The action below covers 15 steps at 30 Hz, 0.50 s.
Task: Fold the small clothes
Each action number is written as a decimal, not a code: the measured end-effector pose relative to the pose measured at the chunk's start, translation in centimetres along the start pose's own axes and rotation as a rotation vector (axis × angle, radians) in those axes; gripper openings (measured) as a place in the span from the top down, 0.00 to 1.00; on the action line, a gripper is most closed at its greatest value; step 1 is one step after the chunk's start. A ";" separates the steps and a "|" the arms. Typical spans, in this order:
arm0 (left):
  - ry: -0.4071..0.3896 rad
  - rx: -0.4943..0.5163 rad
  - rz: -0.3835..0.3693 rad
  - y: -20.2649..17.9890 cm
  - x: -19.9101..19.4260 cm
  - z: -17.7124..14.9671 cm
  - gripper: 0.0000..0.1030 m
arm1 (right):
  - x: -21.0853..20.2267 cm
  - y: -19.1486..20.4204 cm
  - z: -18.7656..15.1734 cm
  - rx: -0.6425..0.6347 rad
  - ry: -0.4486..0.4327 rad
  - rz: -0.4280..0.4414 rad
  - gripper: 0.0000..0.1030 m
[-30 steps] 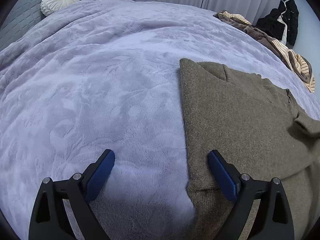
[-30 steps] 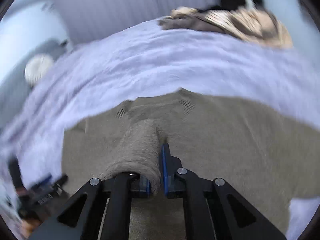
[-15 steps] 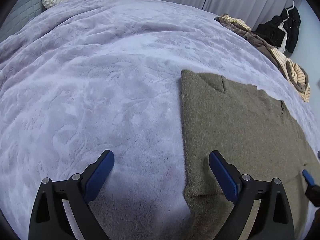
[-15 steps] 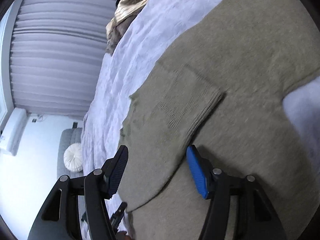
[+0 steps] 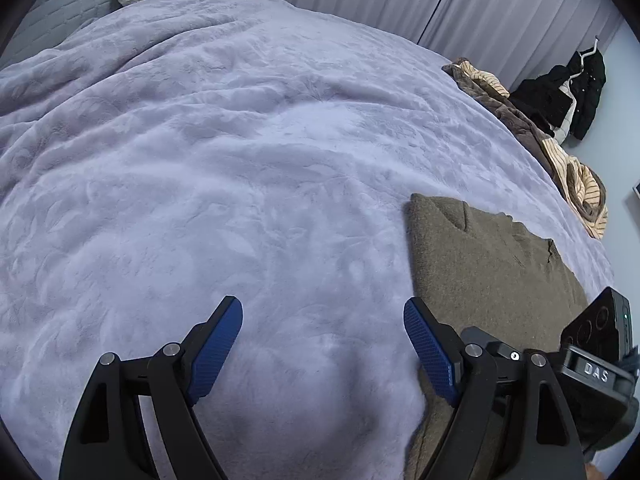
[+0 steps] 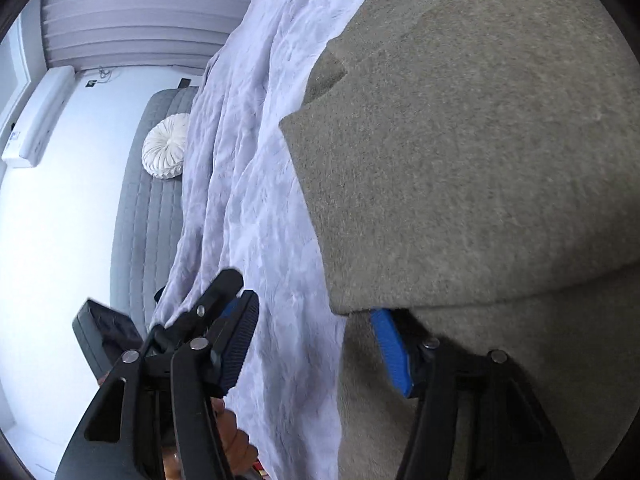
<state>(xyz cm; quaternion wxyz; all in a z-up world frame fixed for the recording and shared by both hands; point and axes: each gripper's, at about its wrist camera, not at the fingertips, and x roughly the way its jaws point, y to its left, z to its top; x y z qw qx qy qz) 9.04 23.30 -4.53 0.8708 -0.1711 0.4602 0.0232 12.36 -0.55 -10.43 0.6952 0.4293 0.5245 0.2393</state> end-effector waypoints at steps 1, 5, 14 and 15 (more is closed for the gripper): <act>-0.008 -0.005 0.003 0.4 -0.3 -0.1 0.18 | 0.5 0.3 0.2 0.000 0.006 0.008 0.83; -0.011 0.018 0.027 0.3 -0.2 -0.2 0.18 | 3.0 0.6 -0.6 -0.069 0.052 -0.085 0.88; 0.009 0.138 0.006 -6.4 2.2 -0.8 0.18 | -8.5 -0.6 -1.7 -0.164 -0.077 -0.177 0.41; 0.014 0.156 0.007 -7.4 2.7 -0.9 0.18 | -11.2 -1.8 -1.5 -0.128 -0.140 -0.215 0.41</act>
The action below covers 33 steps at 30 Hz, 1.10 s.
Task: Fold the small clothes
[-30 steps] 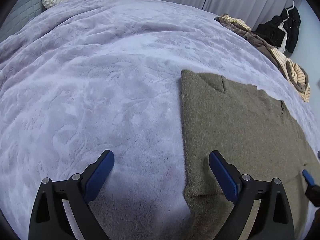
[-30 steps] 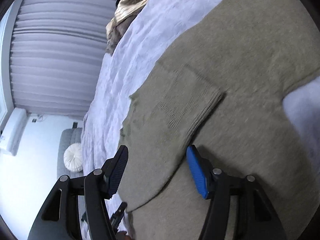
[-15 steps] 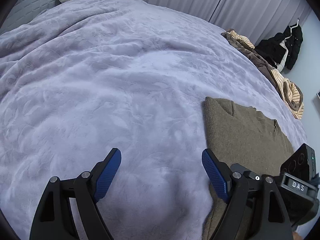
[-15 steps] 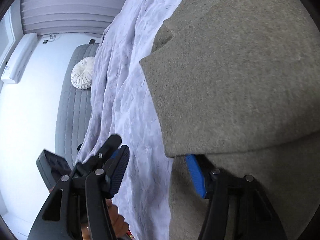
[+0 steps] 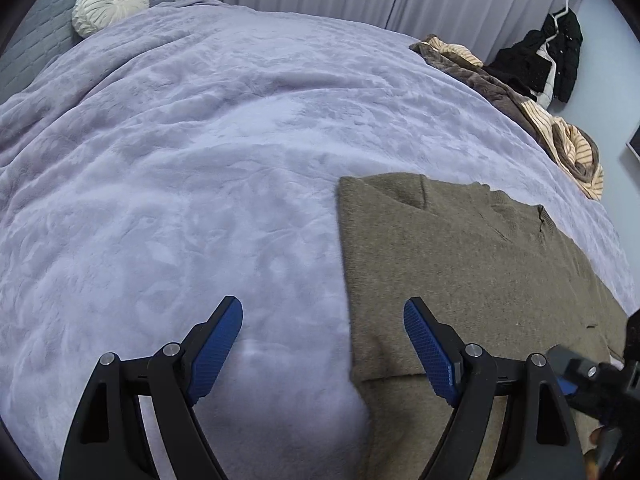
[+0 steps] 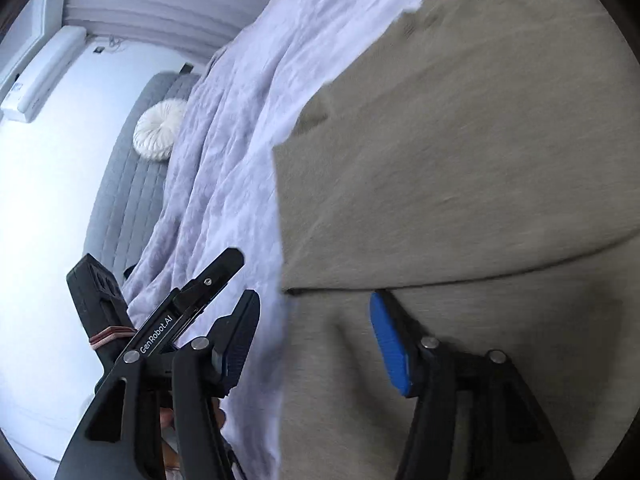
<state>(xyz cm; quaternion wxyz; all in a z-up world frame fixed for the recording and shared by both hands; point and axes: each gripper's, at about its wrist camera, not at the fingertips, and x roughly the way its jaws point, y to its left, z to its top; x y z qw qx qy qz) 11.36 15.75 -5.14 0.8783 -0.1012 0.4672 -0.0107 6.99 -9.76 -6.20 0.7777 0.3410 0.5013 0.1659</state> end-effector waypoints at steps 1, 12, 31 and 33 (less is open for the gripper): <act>0.006 0.013 0.004 -0.8 0.4 0.0 0.18 | -2.3 -1.9 0.4 0.051 -0.057 -0.043 0.41; 0.068 0.034 0.088 -3.2 3.5 -1.2 0.18 | -10.3 -10.1 7.4 0.220 -0.283 -0.140 0.93; 0.064 0.111 0.020 -7.0 -1.9 -2.1 0.18 | -17.2 -14.8 1.5 0.199 -0.233 -0.181 0.51; 0.076 0.127 -0.018 -8.8 -2.6 -2.8 0.18 | -17.6 -14.6 0.6 0.198 -0.234 -0.162 0.50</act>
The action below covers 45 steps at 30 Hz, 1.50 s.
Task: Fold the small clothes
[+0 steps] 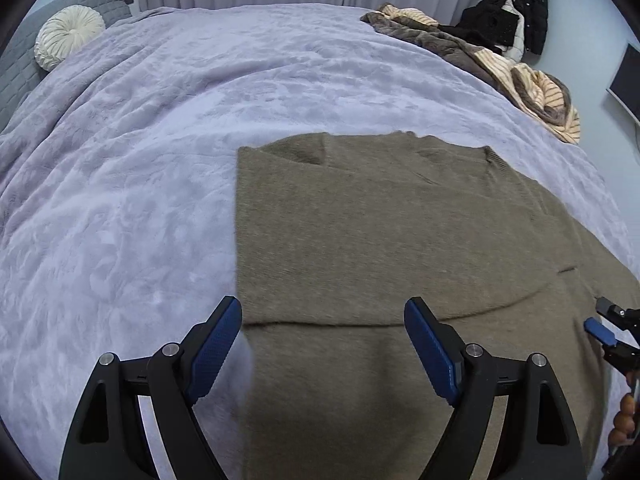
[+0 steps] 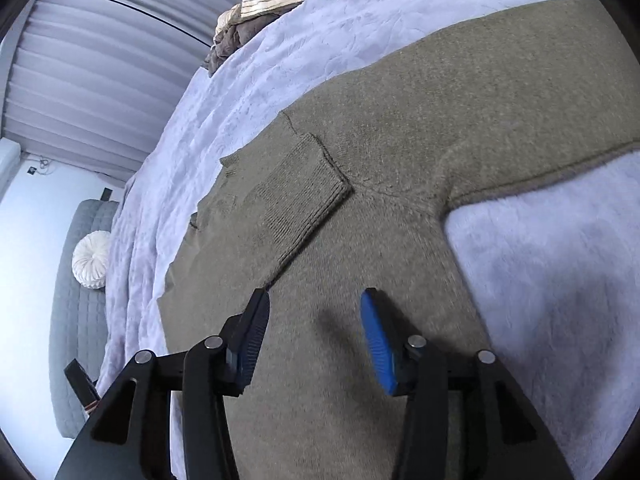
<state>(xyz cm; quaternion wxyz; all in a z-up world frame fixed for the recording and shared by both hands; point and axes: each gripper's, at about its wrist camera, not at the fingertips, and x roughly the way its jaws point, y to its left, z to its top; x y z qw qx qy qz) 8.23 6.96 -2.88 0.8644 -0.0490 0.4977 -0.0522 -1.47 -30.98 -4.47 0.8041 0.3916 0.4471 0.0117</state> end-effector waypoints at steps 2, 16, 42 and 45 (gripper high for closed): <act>0.016 0.029 -0.030 -2.3 -0.4 -0.9 0.18 | -0.7 -0.5 -0.6 0.007 0.001 0.012 0.50; 0.097 0.209 -0.139 -18.9 -0.7 -5.5 0.18 | -10.3 -10.9 1.9 0.188 -0.223 -0.035 0.50; 0.060 0.219 -0.116 -20.0 1.3 -3.0 0.18 | -12.4 -14.7 12.6 0.321 -0.468 0.342 0.93; 0.036 0.196 -0.086 -17.4 1.3 -2.2 0.18 | -10.1 -8.9 14.1 0.173 -0.406 0.382 0.93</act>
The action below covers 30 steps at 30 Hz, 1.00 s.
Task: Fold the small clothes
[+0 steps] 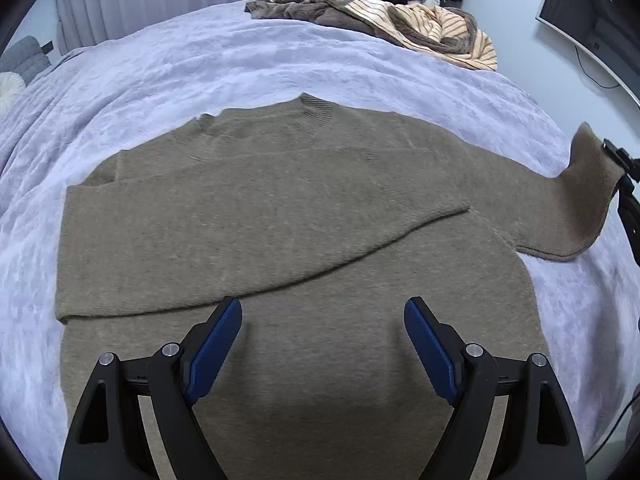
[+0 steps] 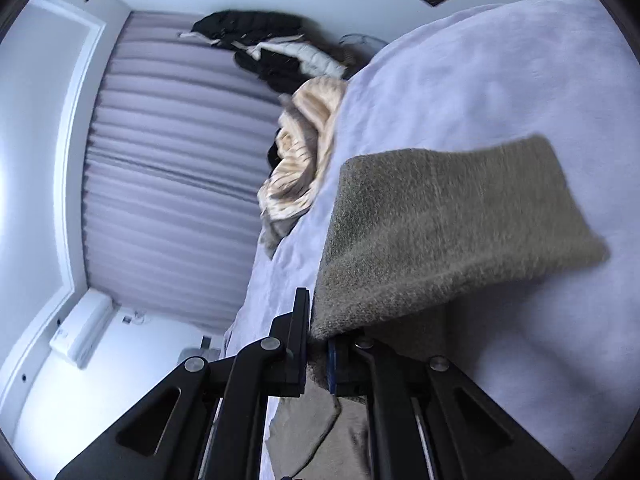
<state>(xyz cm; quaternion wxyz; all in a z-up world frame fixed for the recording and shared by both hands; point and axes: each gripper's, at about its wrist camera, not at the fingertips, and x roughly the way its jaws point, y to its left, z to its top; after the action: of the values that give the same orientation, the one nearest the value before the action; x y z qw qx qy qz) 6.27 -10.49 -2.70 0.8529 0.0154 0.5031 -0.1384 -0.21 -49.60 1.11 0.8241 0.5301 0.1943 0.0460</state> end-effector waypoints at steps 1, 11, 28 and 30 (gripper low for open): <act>-0.003 -0.019 0.000 1.0 0.0 0.1 0.18 | 1.8 1.7 -0.6 -0.049 0.040 0.018 0.92; -0.024 -0.230 0.046 12.1 0.4 0.1 0.18 | 19.8 11.6 -16.4 -0.451 0.531 0.003 0.92; -0.113 -0.371 -0.239 19.0 0.3 -0.9 0.18 | 23.6 12.5 -20.3 -0.526 0.493 -0.169 0.88; -0.111 -0.369 -0.334 18.8 0.7 -0.2 0.18 | 23.9 13.8 -22.5 -0.608 0.526 -0.156 0.88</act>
<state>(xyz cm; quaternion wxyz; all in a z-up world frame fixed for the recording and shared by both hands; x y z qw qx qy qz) 11.14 7.44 -5.55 0.8330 -0.2313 0.4677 -0.1838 15.28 -17.60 -1.23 0.8664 0.2161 0.4156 0.1729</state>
